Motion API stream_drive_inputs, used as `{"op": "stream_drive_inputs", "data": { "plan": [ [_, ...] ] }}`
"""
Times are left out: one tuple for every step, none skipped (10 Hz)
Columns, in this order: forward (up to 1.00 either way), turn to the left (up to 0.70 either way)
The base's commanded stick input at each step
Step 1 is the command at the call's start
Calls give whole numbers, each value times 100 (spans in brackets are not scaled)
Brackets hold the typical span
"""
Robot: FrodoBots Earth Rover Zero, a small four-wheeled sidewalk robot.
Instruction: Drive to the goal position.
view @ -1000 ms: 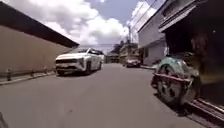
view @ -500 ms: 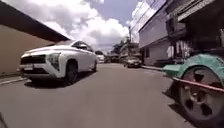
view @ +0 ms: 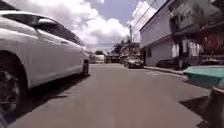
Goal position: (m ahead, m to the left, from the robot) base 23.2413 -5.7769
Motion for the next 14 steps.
{"op": "stream_drive_inputs", "data": {
  "plan": [
    [100, 0],
    [100, 0],
    [100, 0],
    [100, 0],
    [100, 0],
    [100, 0],
    [100, 0],
    [100, 0],
    [100, 0],
    [100, 0],
    [100, 0],
    [100, 0],
    [100, 0],
    [100, 0]
  ]
}}
